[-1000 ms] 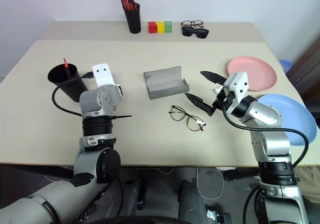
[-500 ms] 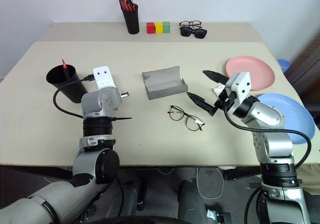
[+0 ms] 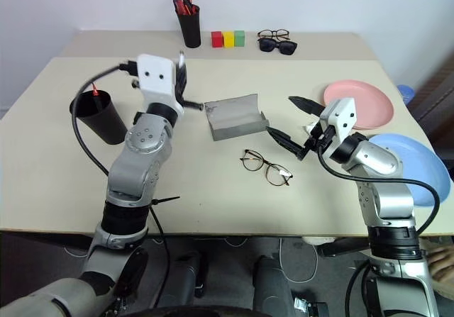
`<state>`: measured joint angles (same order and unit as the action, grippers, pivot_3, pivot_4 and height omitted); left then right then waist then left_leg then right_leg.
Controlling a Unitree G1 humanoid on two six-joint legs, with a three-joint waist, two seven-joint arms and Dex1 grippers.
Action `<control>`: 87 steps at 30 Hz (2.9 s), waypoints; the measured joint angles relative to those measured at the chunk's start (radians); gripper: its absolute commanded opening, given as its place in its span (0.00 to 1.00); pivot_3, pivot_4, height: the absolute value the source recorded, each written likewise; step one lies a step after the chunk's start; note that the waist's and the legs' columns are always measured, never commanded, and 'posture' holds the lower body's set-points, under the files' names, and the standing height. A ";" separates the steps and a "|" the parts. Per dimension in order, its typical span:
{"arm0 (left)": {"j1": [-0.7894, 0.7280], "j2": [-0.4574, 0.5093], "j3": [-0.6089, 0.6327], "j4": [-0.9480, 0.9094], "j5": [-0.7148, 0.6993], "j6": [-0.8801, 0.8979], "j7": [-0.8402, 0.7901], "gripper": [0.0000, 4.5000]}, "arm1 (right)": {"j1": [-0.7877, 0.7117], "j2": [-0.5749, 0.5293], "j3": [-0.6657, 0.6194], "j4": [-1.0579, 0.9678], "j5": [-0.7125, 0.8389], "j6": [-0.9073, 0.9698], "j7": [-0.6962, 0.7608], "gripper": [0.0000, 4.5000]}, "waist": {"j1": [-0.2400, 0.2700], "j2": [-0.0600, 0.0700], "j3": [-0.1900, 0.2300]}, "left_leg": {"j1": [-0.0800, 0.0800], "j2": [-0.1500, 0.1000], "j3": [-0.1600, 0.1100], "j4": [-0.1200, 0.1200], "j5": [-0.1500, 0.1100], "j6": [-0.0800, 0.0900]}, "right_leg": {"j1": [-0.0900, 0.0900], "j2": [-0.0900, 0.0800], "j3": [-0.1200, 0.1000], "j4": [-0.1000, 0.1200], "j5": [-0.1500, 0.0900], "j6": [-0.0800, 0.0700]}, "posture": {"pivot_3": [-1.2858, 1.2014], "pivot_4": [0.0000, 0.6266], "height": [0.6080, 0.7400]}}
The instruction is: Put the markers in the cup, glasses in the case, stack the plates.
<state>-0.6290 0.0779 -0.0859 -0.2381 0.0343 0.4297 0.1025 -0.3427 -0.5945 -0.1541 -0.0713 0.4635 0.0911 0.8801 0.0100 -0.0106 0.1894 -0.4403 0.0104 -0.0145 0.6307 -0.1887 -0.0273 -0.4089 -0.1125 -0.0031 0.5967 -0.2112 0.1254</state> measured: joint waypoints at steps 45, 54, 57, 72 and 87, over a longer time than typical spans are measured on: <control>0.121 0.208 0.219 0.413 0.182 -0.632 0.235 0.68 | -0.103 0.134 0.068 0.021 0.076 0.049 0.079 1.00 | 0.002 0.000 0.000 | 0.000 0.000 0.001 0.000 0.000 0.000 | -0.001 0.000 0.000 0.002 0.002 0.004 | 0.52 0.24 1.00; -0.137 0.263 0.075 0.127 -0.337 0.156 -0.471 0.68 | 0.031 0.050 0.009 -0.042 0.057 0.074 0.027 1.00 | 0.001 0.000 0.000 | -0.001 0.000 0.001 0.000 0.000 0.000 | -0.001 0.000 0.000 0.001 0.000 0.001 | 0.52 0.24 1.00; -0.243 0.283 -0.041 0.257 -0.358 0.240 -0.649 0.68 | 0.128 0.026 -0.032 -0.115 0.047 0.079 -0.020 1.00 | -0.001 0.000 0.000 | 0.000 0.000 0.001 0.000 0.000 0.000 | -0.001 0.000 0.000 0.002 0.000 0.001 | 0.52 0.24 1.00; -0.684 -0.001 -0.288 1.381 -0.020 -0.116 -0.918 0.40 | 0.531 0.035 -0.232 -0.476 0.030 0.091 -0.260 1.00 | 0.001 -0.003 0.002 | -0.003 0.000 0.002 0.001 -0.003 0.004 | -0.003 -0.001 0.000 -0.002 -0.001 0.002 | 0.52 0.24 1.00; -0.694 0.009 -0.271 1.431 0.080 -0.169 -1.083 0.01 | 0.552 0.034 -0.253 -0.532 0.032 0.111 -0.323 1.00 | 0.002 -0.004 0.003 | -0.004 0.000 0.002 0.001 -0.003 0.004 | -0.003 -0.001 0.000 -0.002 -0.001 0.001 | 0.52 0.24 1.00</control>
<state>-1.3231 0.0865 -0.3573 1.1926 0.1144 0.2607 -0.9800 0.2090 -0.5607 -0.4067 -0.6029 0.4954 0.2019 0.5568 0.0122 -0.0141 0.1923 -0.4441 0.0108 -0.0122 0.6315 -0.1913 -0.0231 -0.4119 -0.1139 -0.0033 0.5944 -0.2119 0.1268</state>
